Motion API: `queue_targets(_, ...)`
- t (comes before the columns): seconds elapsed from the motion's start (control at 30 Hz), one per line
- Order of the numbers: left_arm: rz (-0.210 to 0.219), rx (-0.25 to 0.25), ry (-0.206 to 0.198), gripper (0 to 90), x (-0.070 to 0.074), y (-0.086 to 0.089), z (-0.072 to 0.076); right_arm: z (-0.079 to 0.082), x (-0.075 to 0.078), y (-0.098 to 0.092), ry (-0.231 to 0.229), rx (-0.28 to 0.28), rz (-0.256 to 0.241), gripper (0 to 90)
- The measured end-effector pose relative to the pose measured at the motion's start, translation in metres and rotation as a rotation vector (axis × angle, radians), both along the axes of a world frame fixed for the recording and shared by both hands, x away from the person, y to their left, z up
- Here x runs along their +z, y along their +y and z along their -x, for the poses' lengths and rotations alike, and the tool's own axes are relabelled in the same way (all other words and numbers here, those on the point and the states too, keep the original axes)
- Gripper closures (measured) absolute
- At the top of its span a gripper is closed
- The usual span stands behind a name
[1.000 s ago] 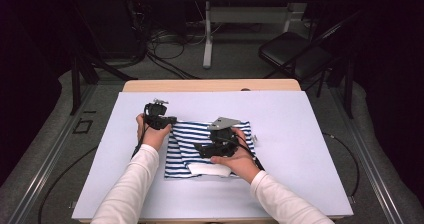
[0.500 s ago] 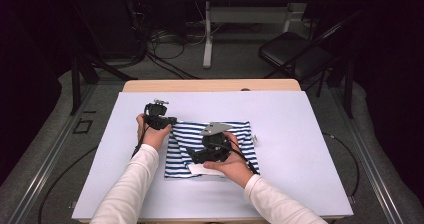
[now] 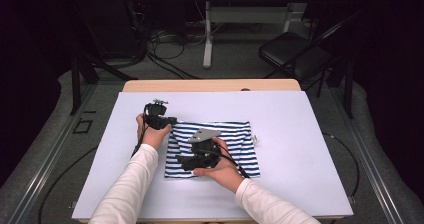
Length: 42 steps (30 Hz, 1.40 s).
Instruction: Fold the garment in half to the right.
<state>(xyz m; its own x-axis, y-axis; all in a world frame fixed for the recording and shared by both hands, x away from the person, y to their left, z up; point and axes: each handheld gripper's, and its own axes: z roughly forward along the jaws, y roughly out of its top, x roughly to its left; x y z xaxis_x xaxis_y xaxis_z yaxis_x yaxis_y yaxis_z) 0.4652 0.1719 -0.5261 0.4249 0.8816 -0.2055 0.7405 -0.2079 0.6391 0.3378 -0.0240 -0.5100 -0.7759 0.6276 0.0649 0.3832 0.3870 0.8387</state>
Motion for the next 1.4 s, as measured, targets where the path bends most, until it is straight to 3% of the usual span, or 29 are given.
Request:
queue_targets(0.43,-0.016,0.002,-0.004,86.8,0.001,-0.002,0.001,0.012,-0.016,0.028,0.031,0.028,0.026,25.5)
queue_targets(0.9,-0.014,0.005,0.008,86.9,0.000,-0.001,0.000,0.024,-0.032,0.049,0.055,0.068,0.077,47.3)
queue_targets(1.4,-0.014,0.006,0.008,86.8,-0.001,-0.001,0.000,0.033,-0.046,0.062,0.100,0.064,0.082,65.1)
